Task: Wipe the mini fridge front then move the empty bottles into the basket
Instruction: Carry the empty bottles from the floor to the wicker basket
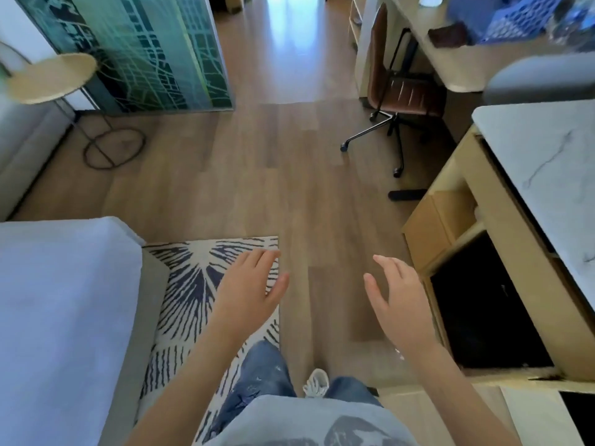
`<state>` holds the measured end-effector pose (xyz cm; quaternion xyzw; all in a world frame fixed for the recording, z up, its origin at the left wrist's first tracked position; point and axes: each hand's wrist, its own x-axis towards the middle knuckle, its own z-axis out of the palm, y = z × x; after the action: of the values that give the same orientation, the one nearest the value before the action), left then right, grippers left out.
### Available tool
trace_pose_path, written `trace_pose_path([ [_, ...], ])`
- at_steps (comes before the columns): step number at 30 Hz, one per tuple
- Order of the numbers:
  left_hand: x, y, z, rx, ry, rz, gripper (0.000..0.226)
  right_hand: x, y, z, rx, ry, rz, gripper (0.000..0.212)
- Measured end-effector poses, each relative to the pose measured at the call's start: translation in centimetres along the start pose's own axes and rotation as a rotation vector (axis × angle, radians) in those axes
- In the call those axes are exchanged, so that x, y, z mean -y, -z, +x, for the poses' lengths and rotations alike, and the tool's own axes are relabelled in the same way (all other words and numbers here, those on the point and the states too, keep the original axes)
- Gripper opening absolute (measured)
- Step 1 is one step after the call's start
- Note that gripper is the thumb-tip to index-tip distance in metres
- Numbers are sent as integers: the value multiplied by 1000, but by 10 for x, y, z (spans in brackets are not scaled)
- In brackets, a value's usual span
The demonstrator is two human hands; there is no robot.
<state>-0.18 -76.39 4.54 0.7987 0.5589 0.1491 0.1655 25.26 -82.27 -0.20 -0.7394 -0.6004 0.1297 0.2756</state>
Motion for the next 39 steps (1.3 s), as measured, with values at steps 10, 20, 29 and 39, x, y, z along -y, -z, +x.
trace_pose_path([
  [10, 24, -46, 192, 312, -409, 21, 49, -12, -38, 70, -197, -494, -78, 40],
  [20, -47, -70, 365, 471, -1029, 84, 40, 11, -46, 87, -617, -992, -87, 30],
  [29, -142, -174, 326, 692, -1313, 16, 41, -37, -46, 52, -713, -1250, -76, 34],
  [39, -189, -374, 284, 887, -1142, 0, 40, -213, -113, 40, -704, -1440, 117, 47],
])
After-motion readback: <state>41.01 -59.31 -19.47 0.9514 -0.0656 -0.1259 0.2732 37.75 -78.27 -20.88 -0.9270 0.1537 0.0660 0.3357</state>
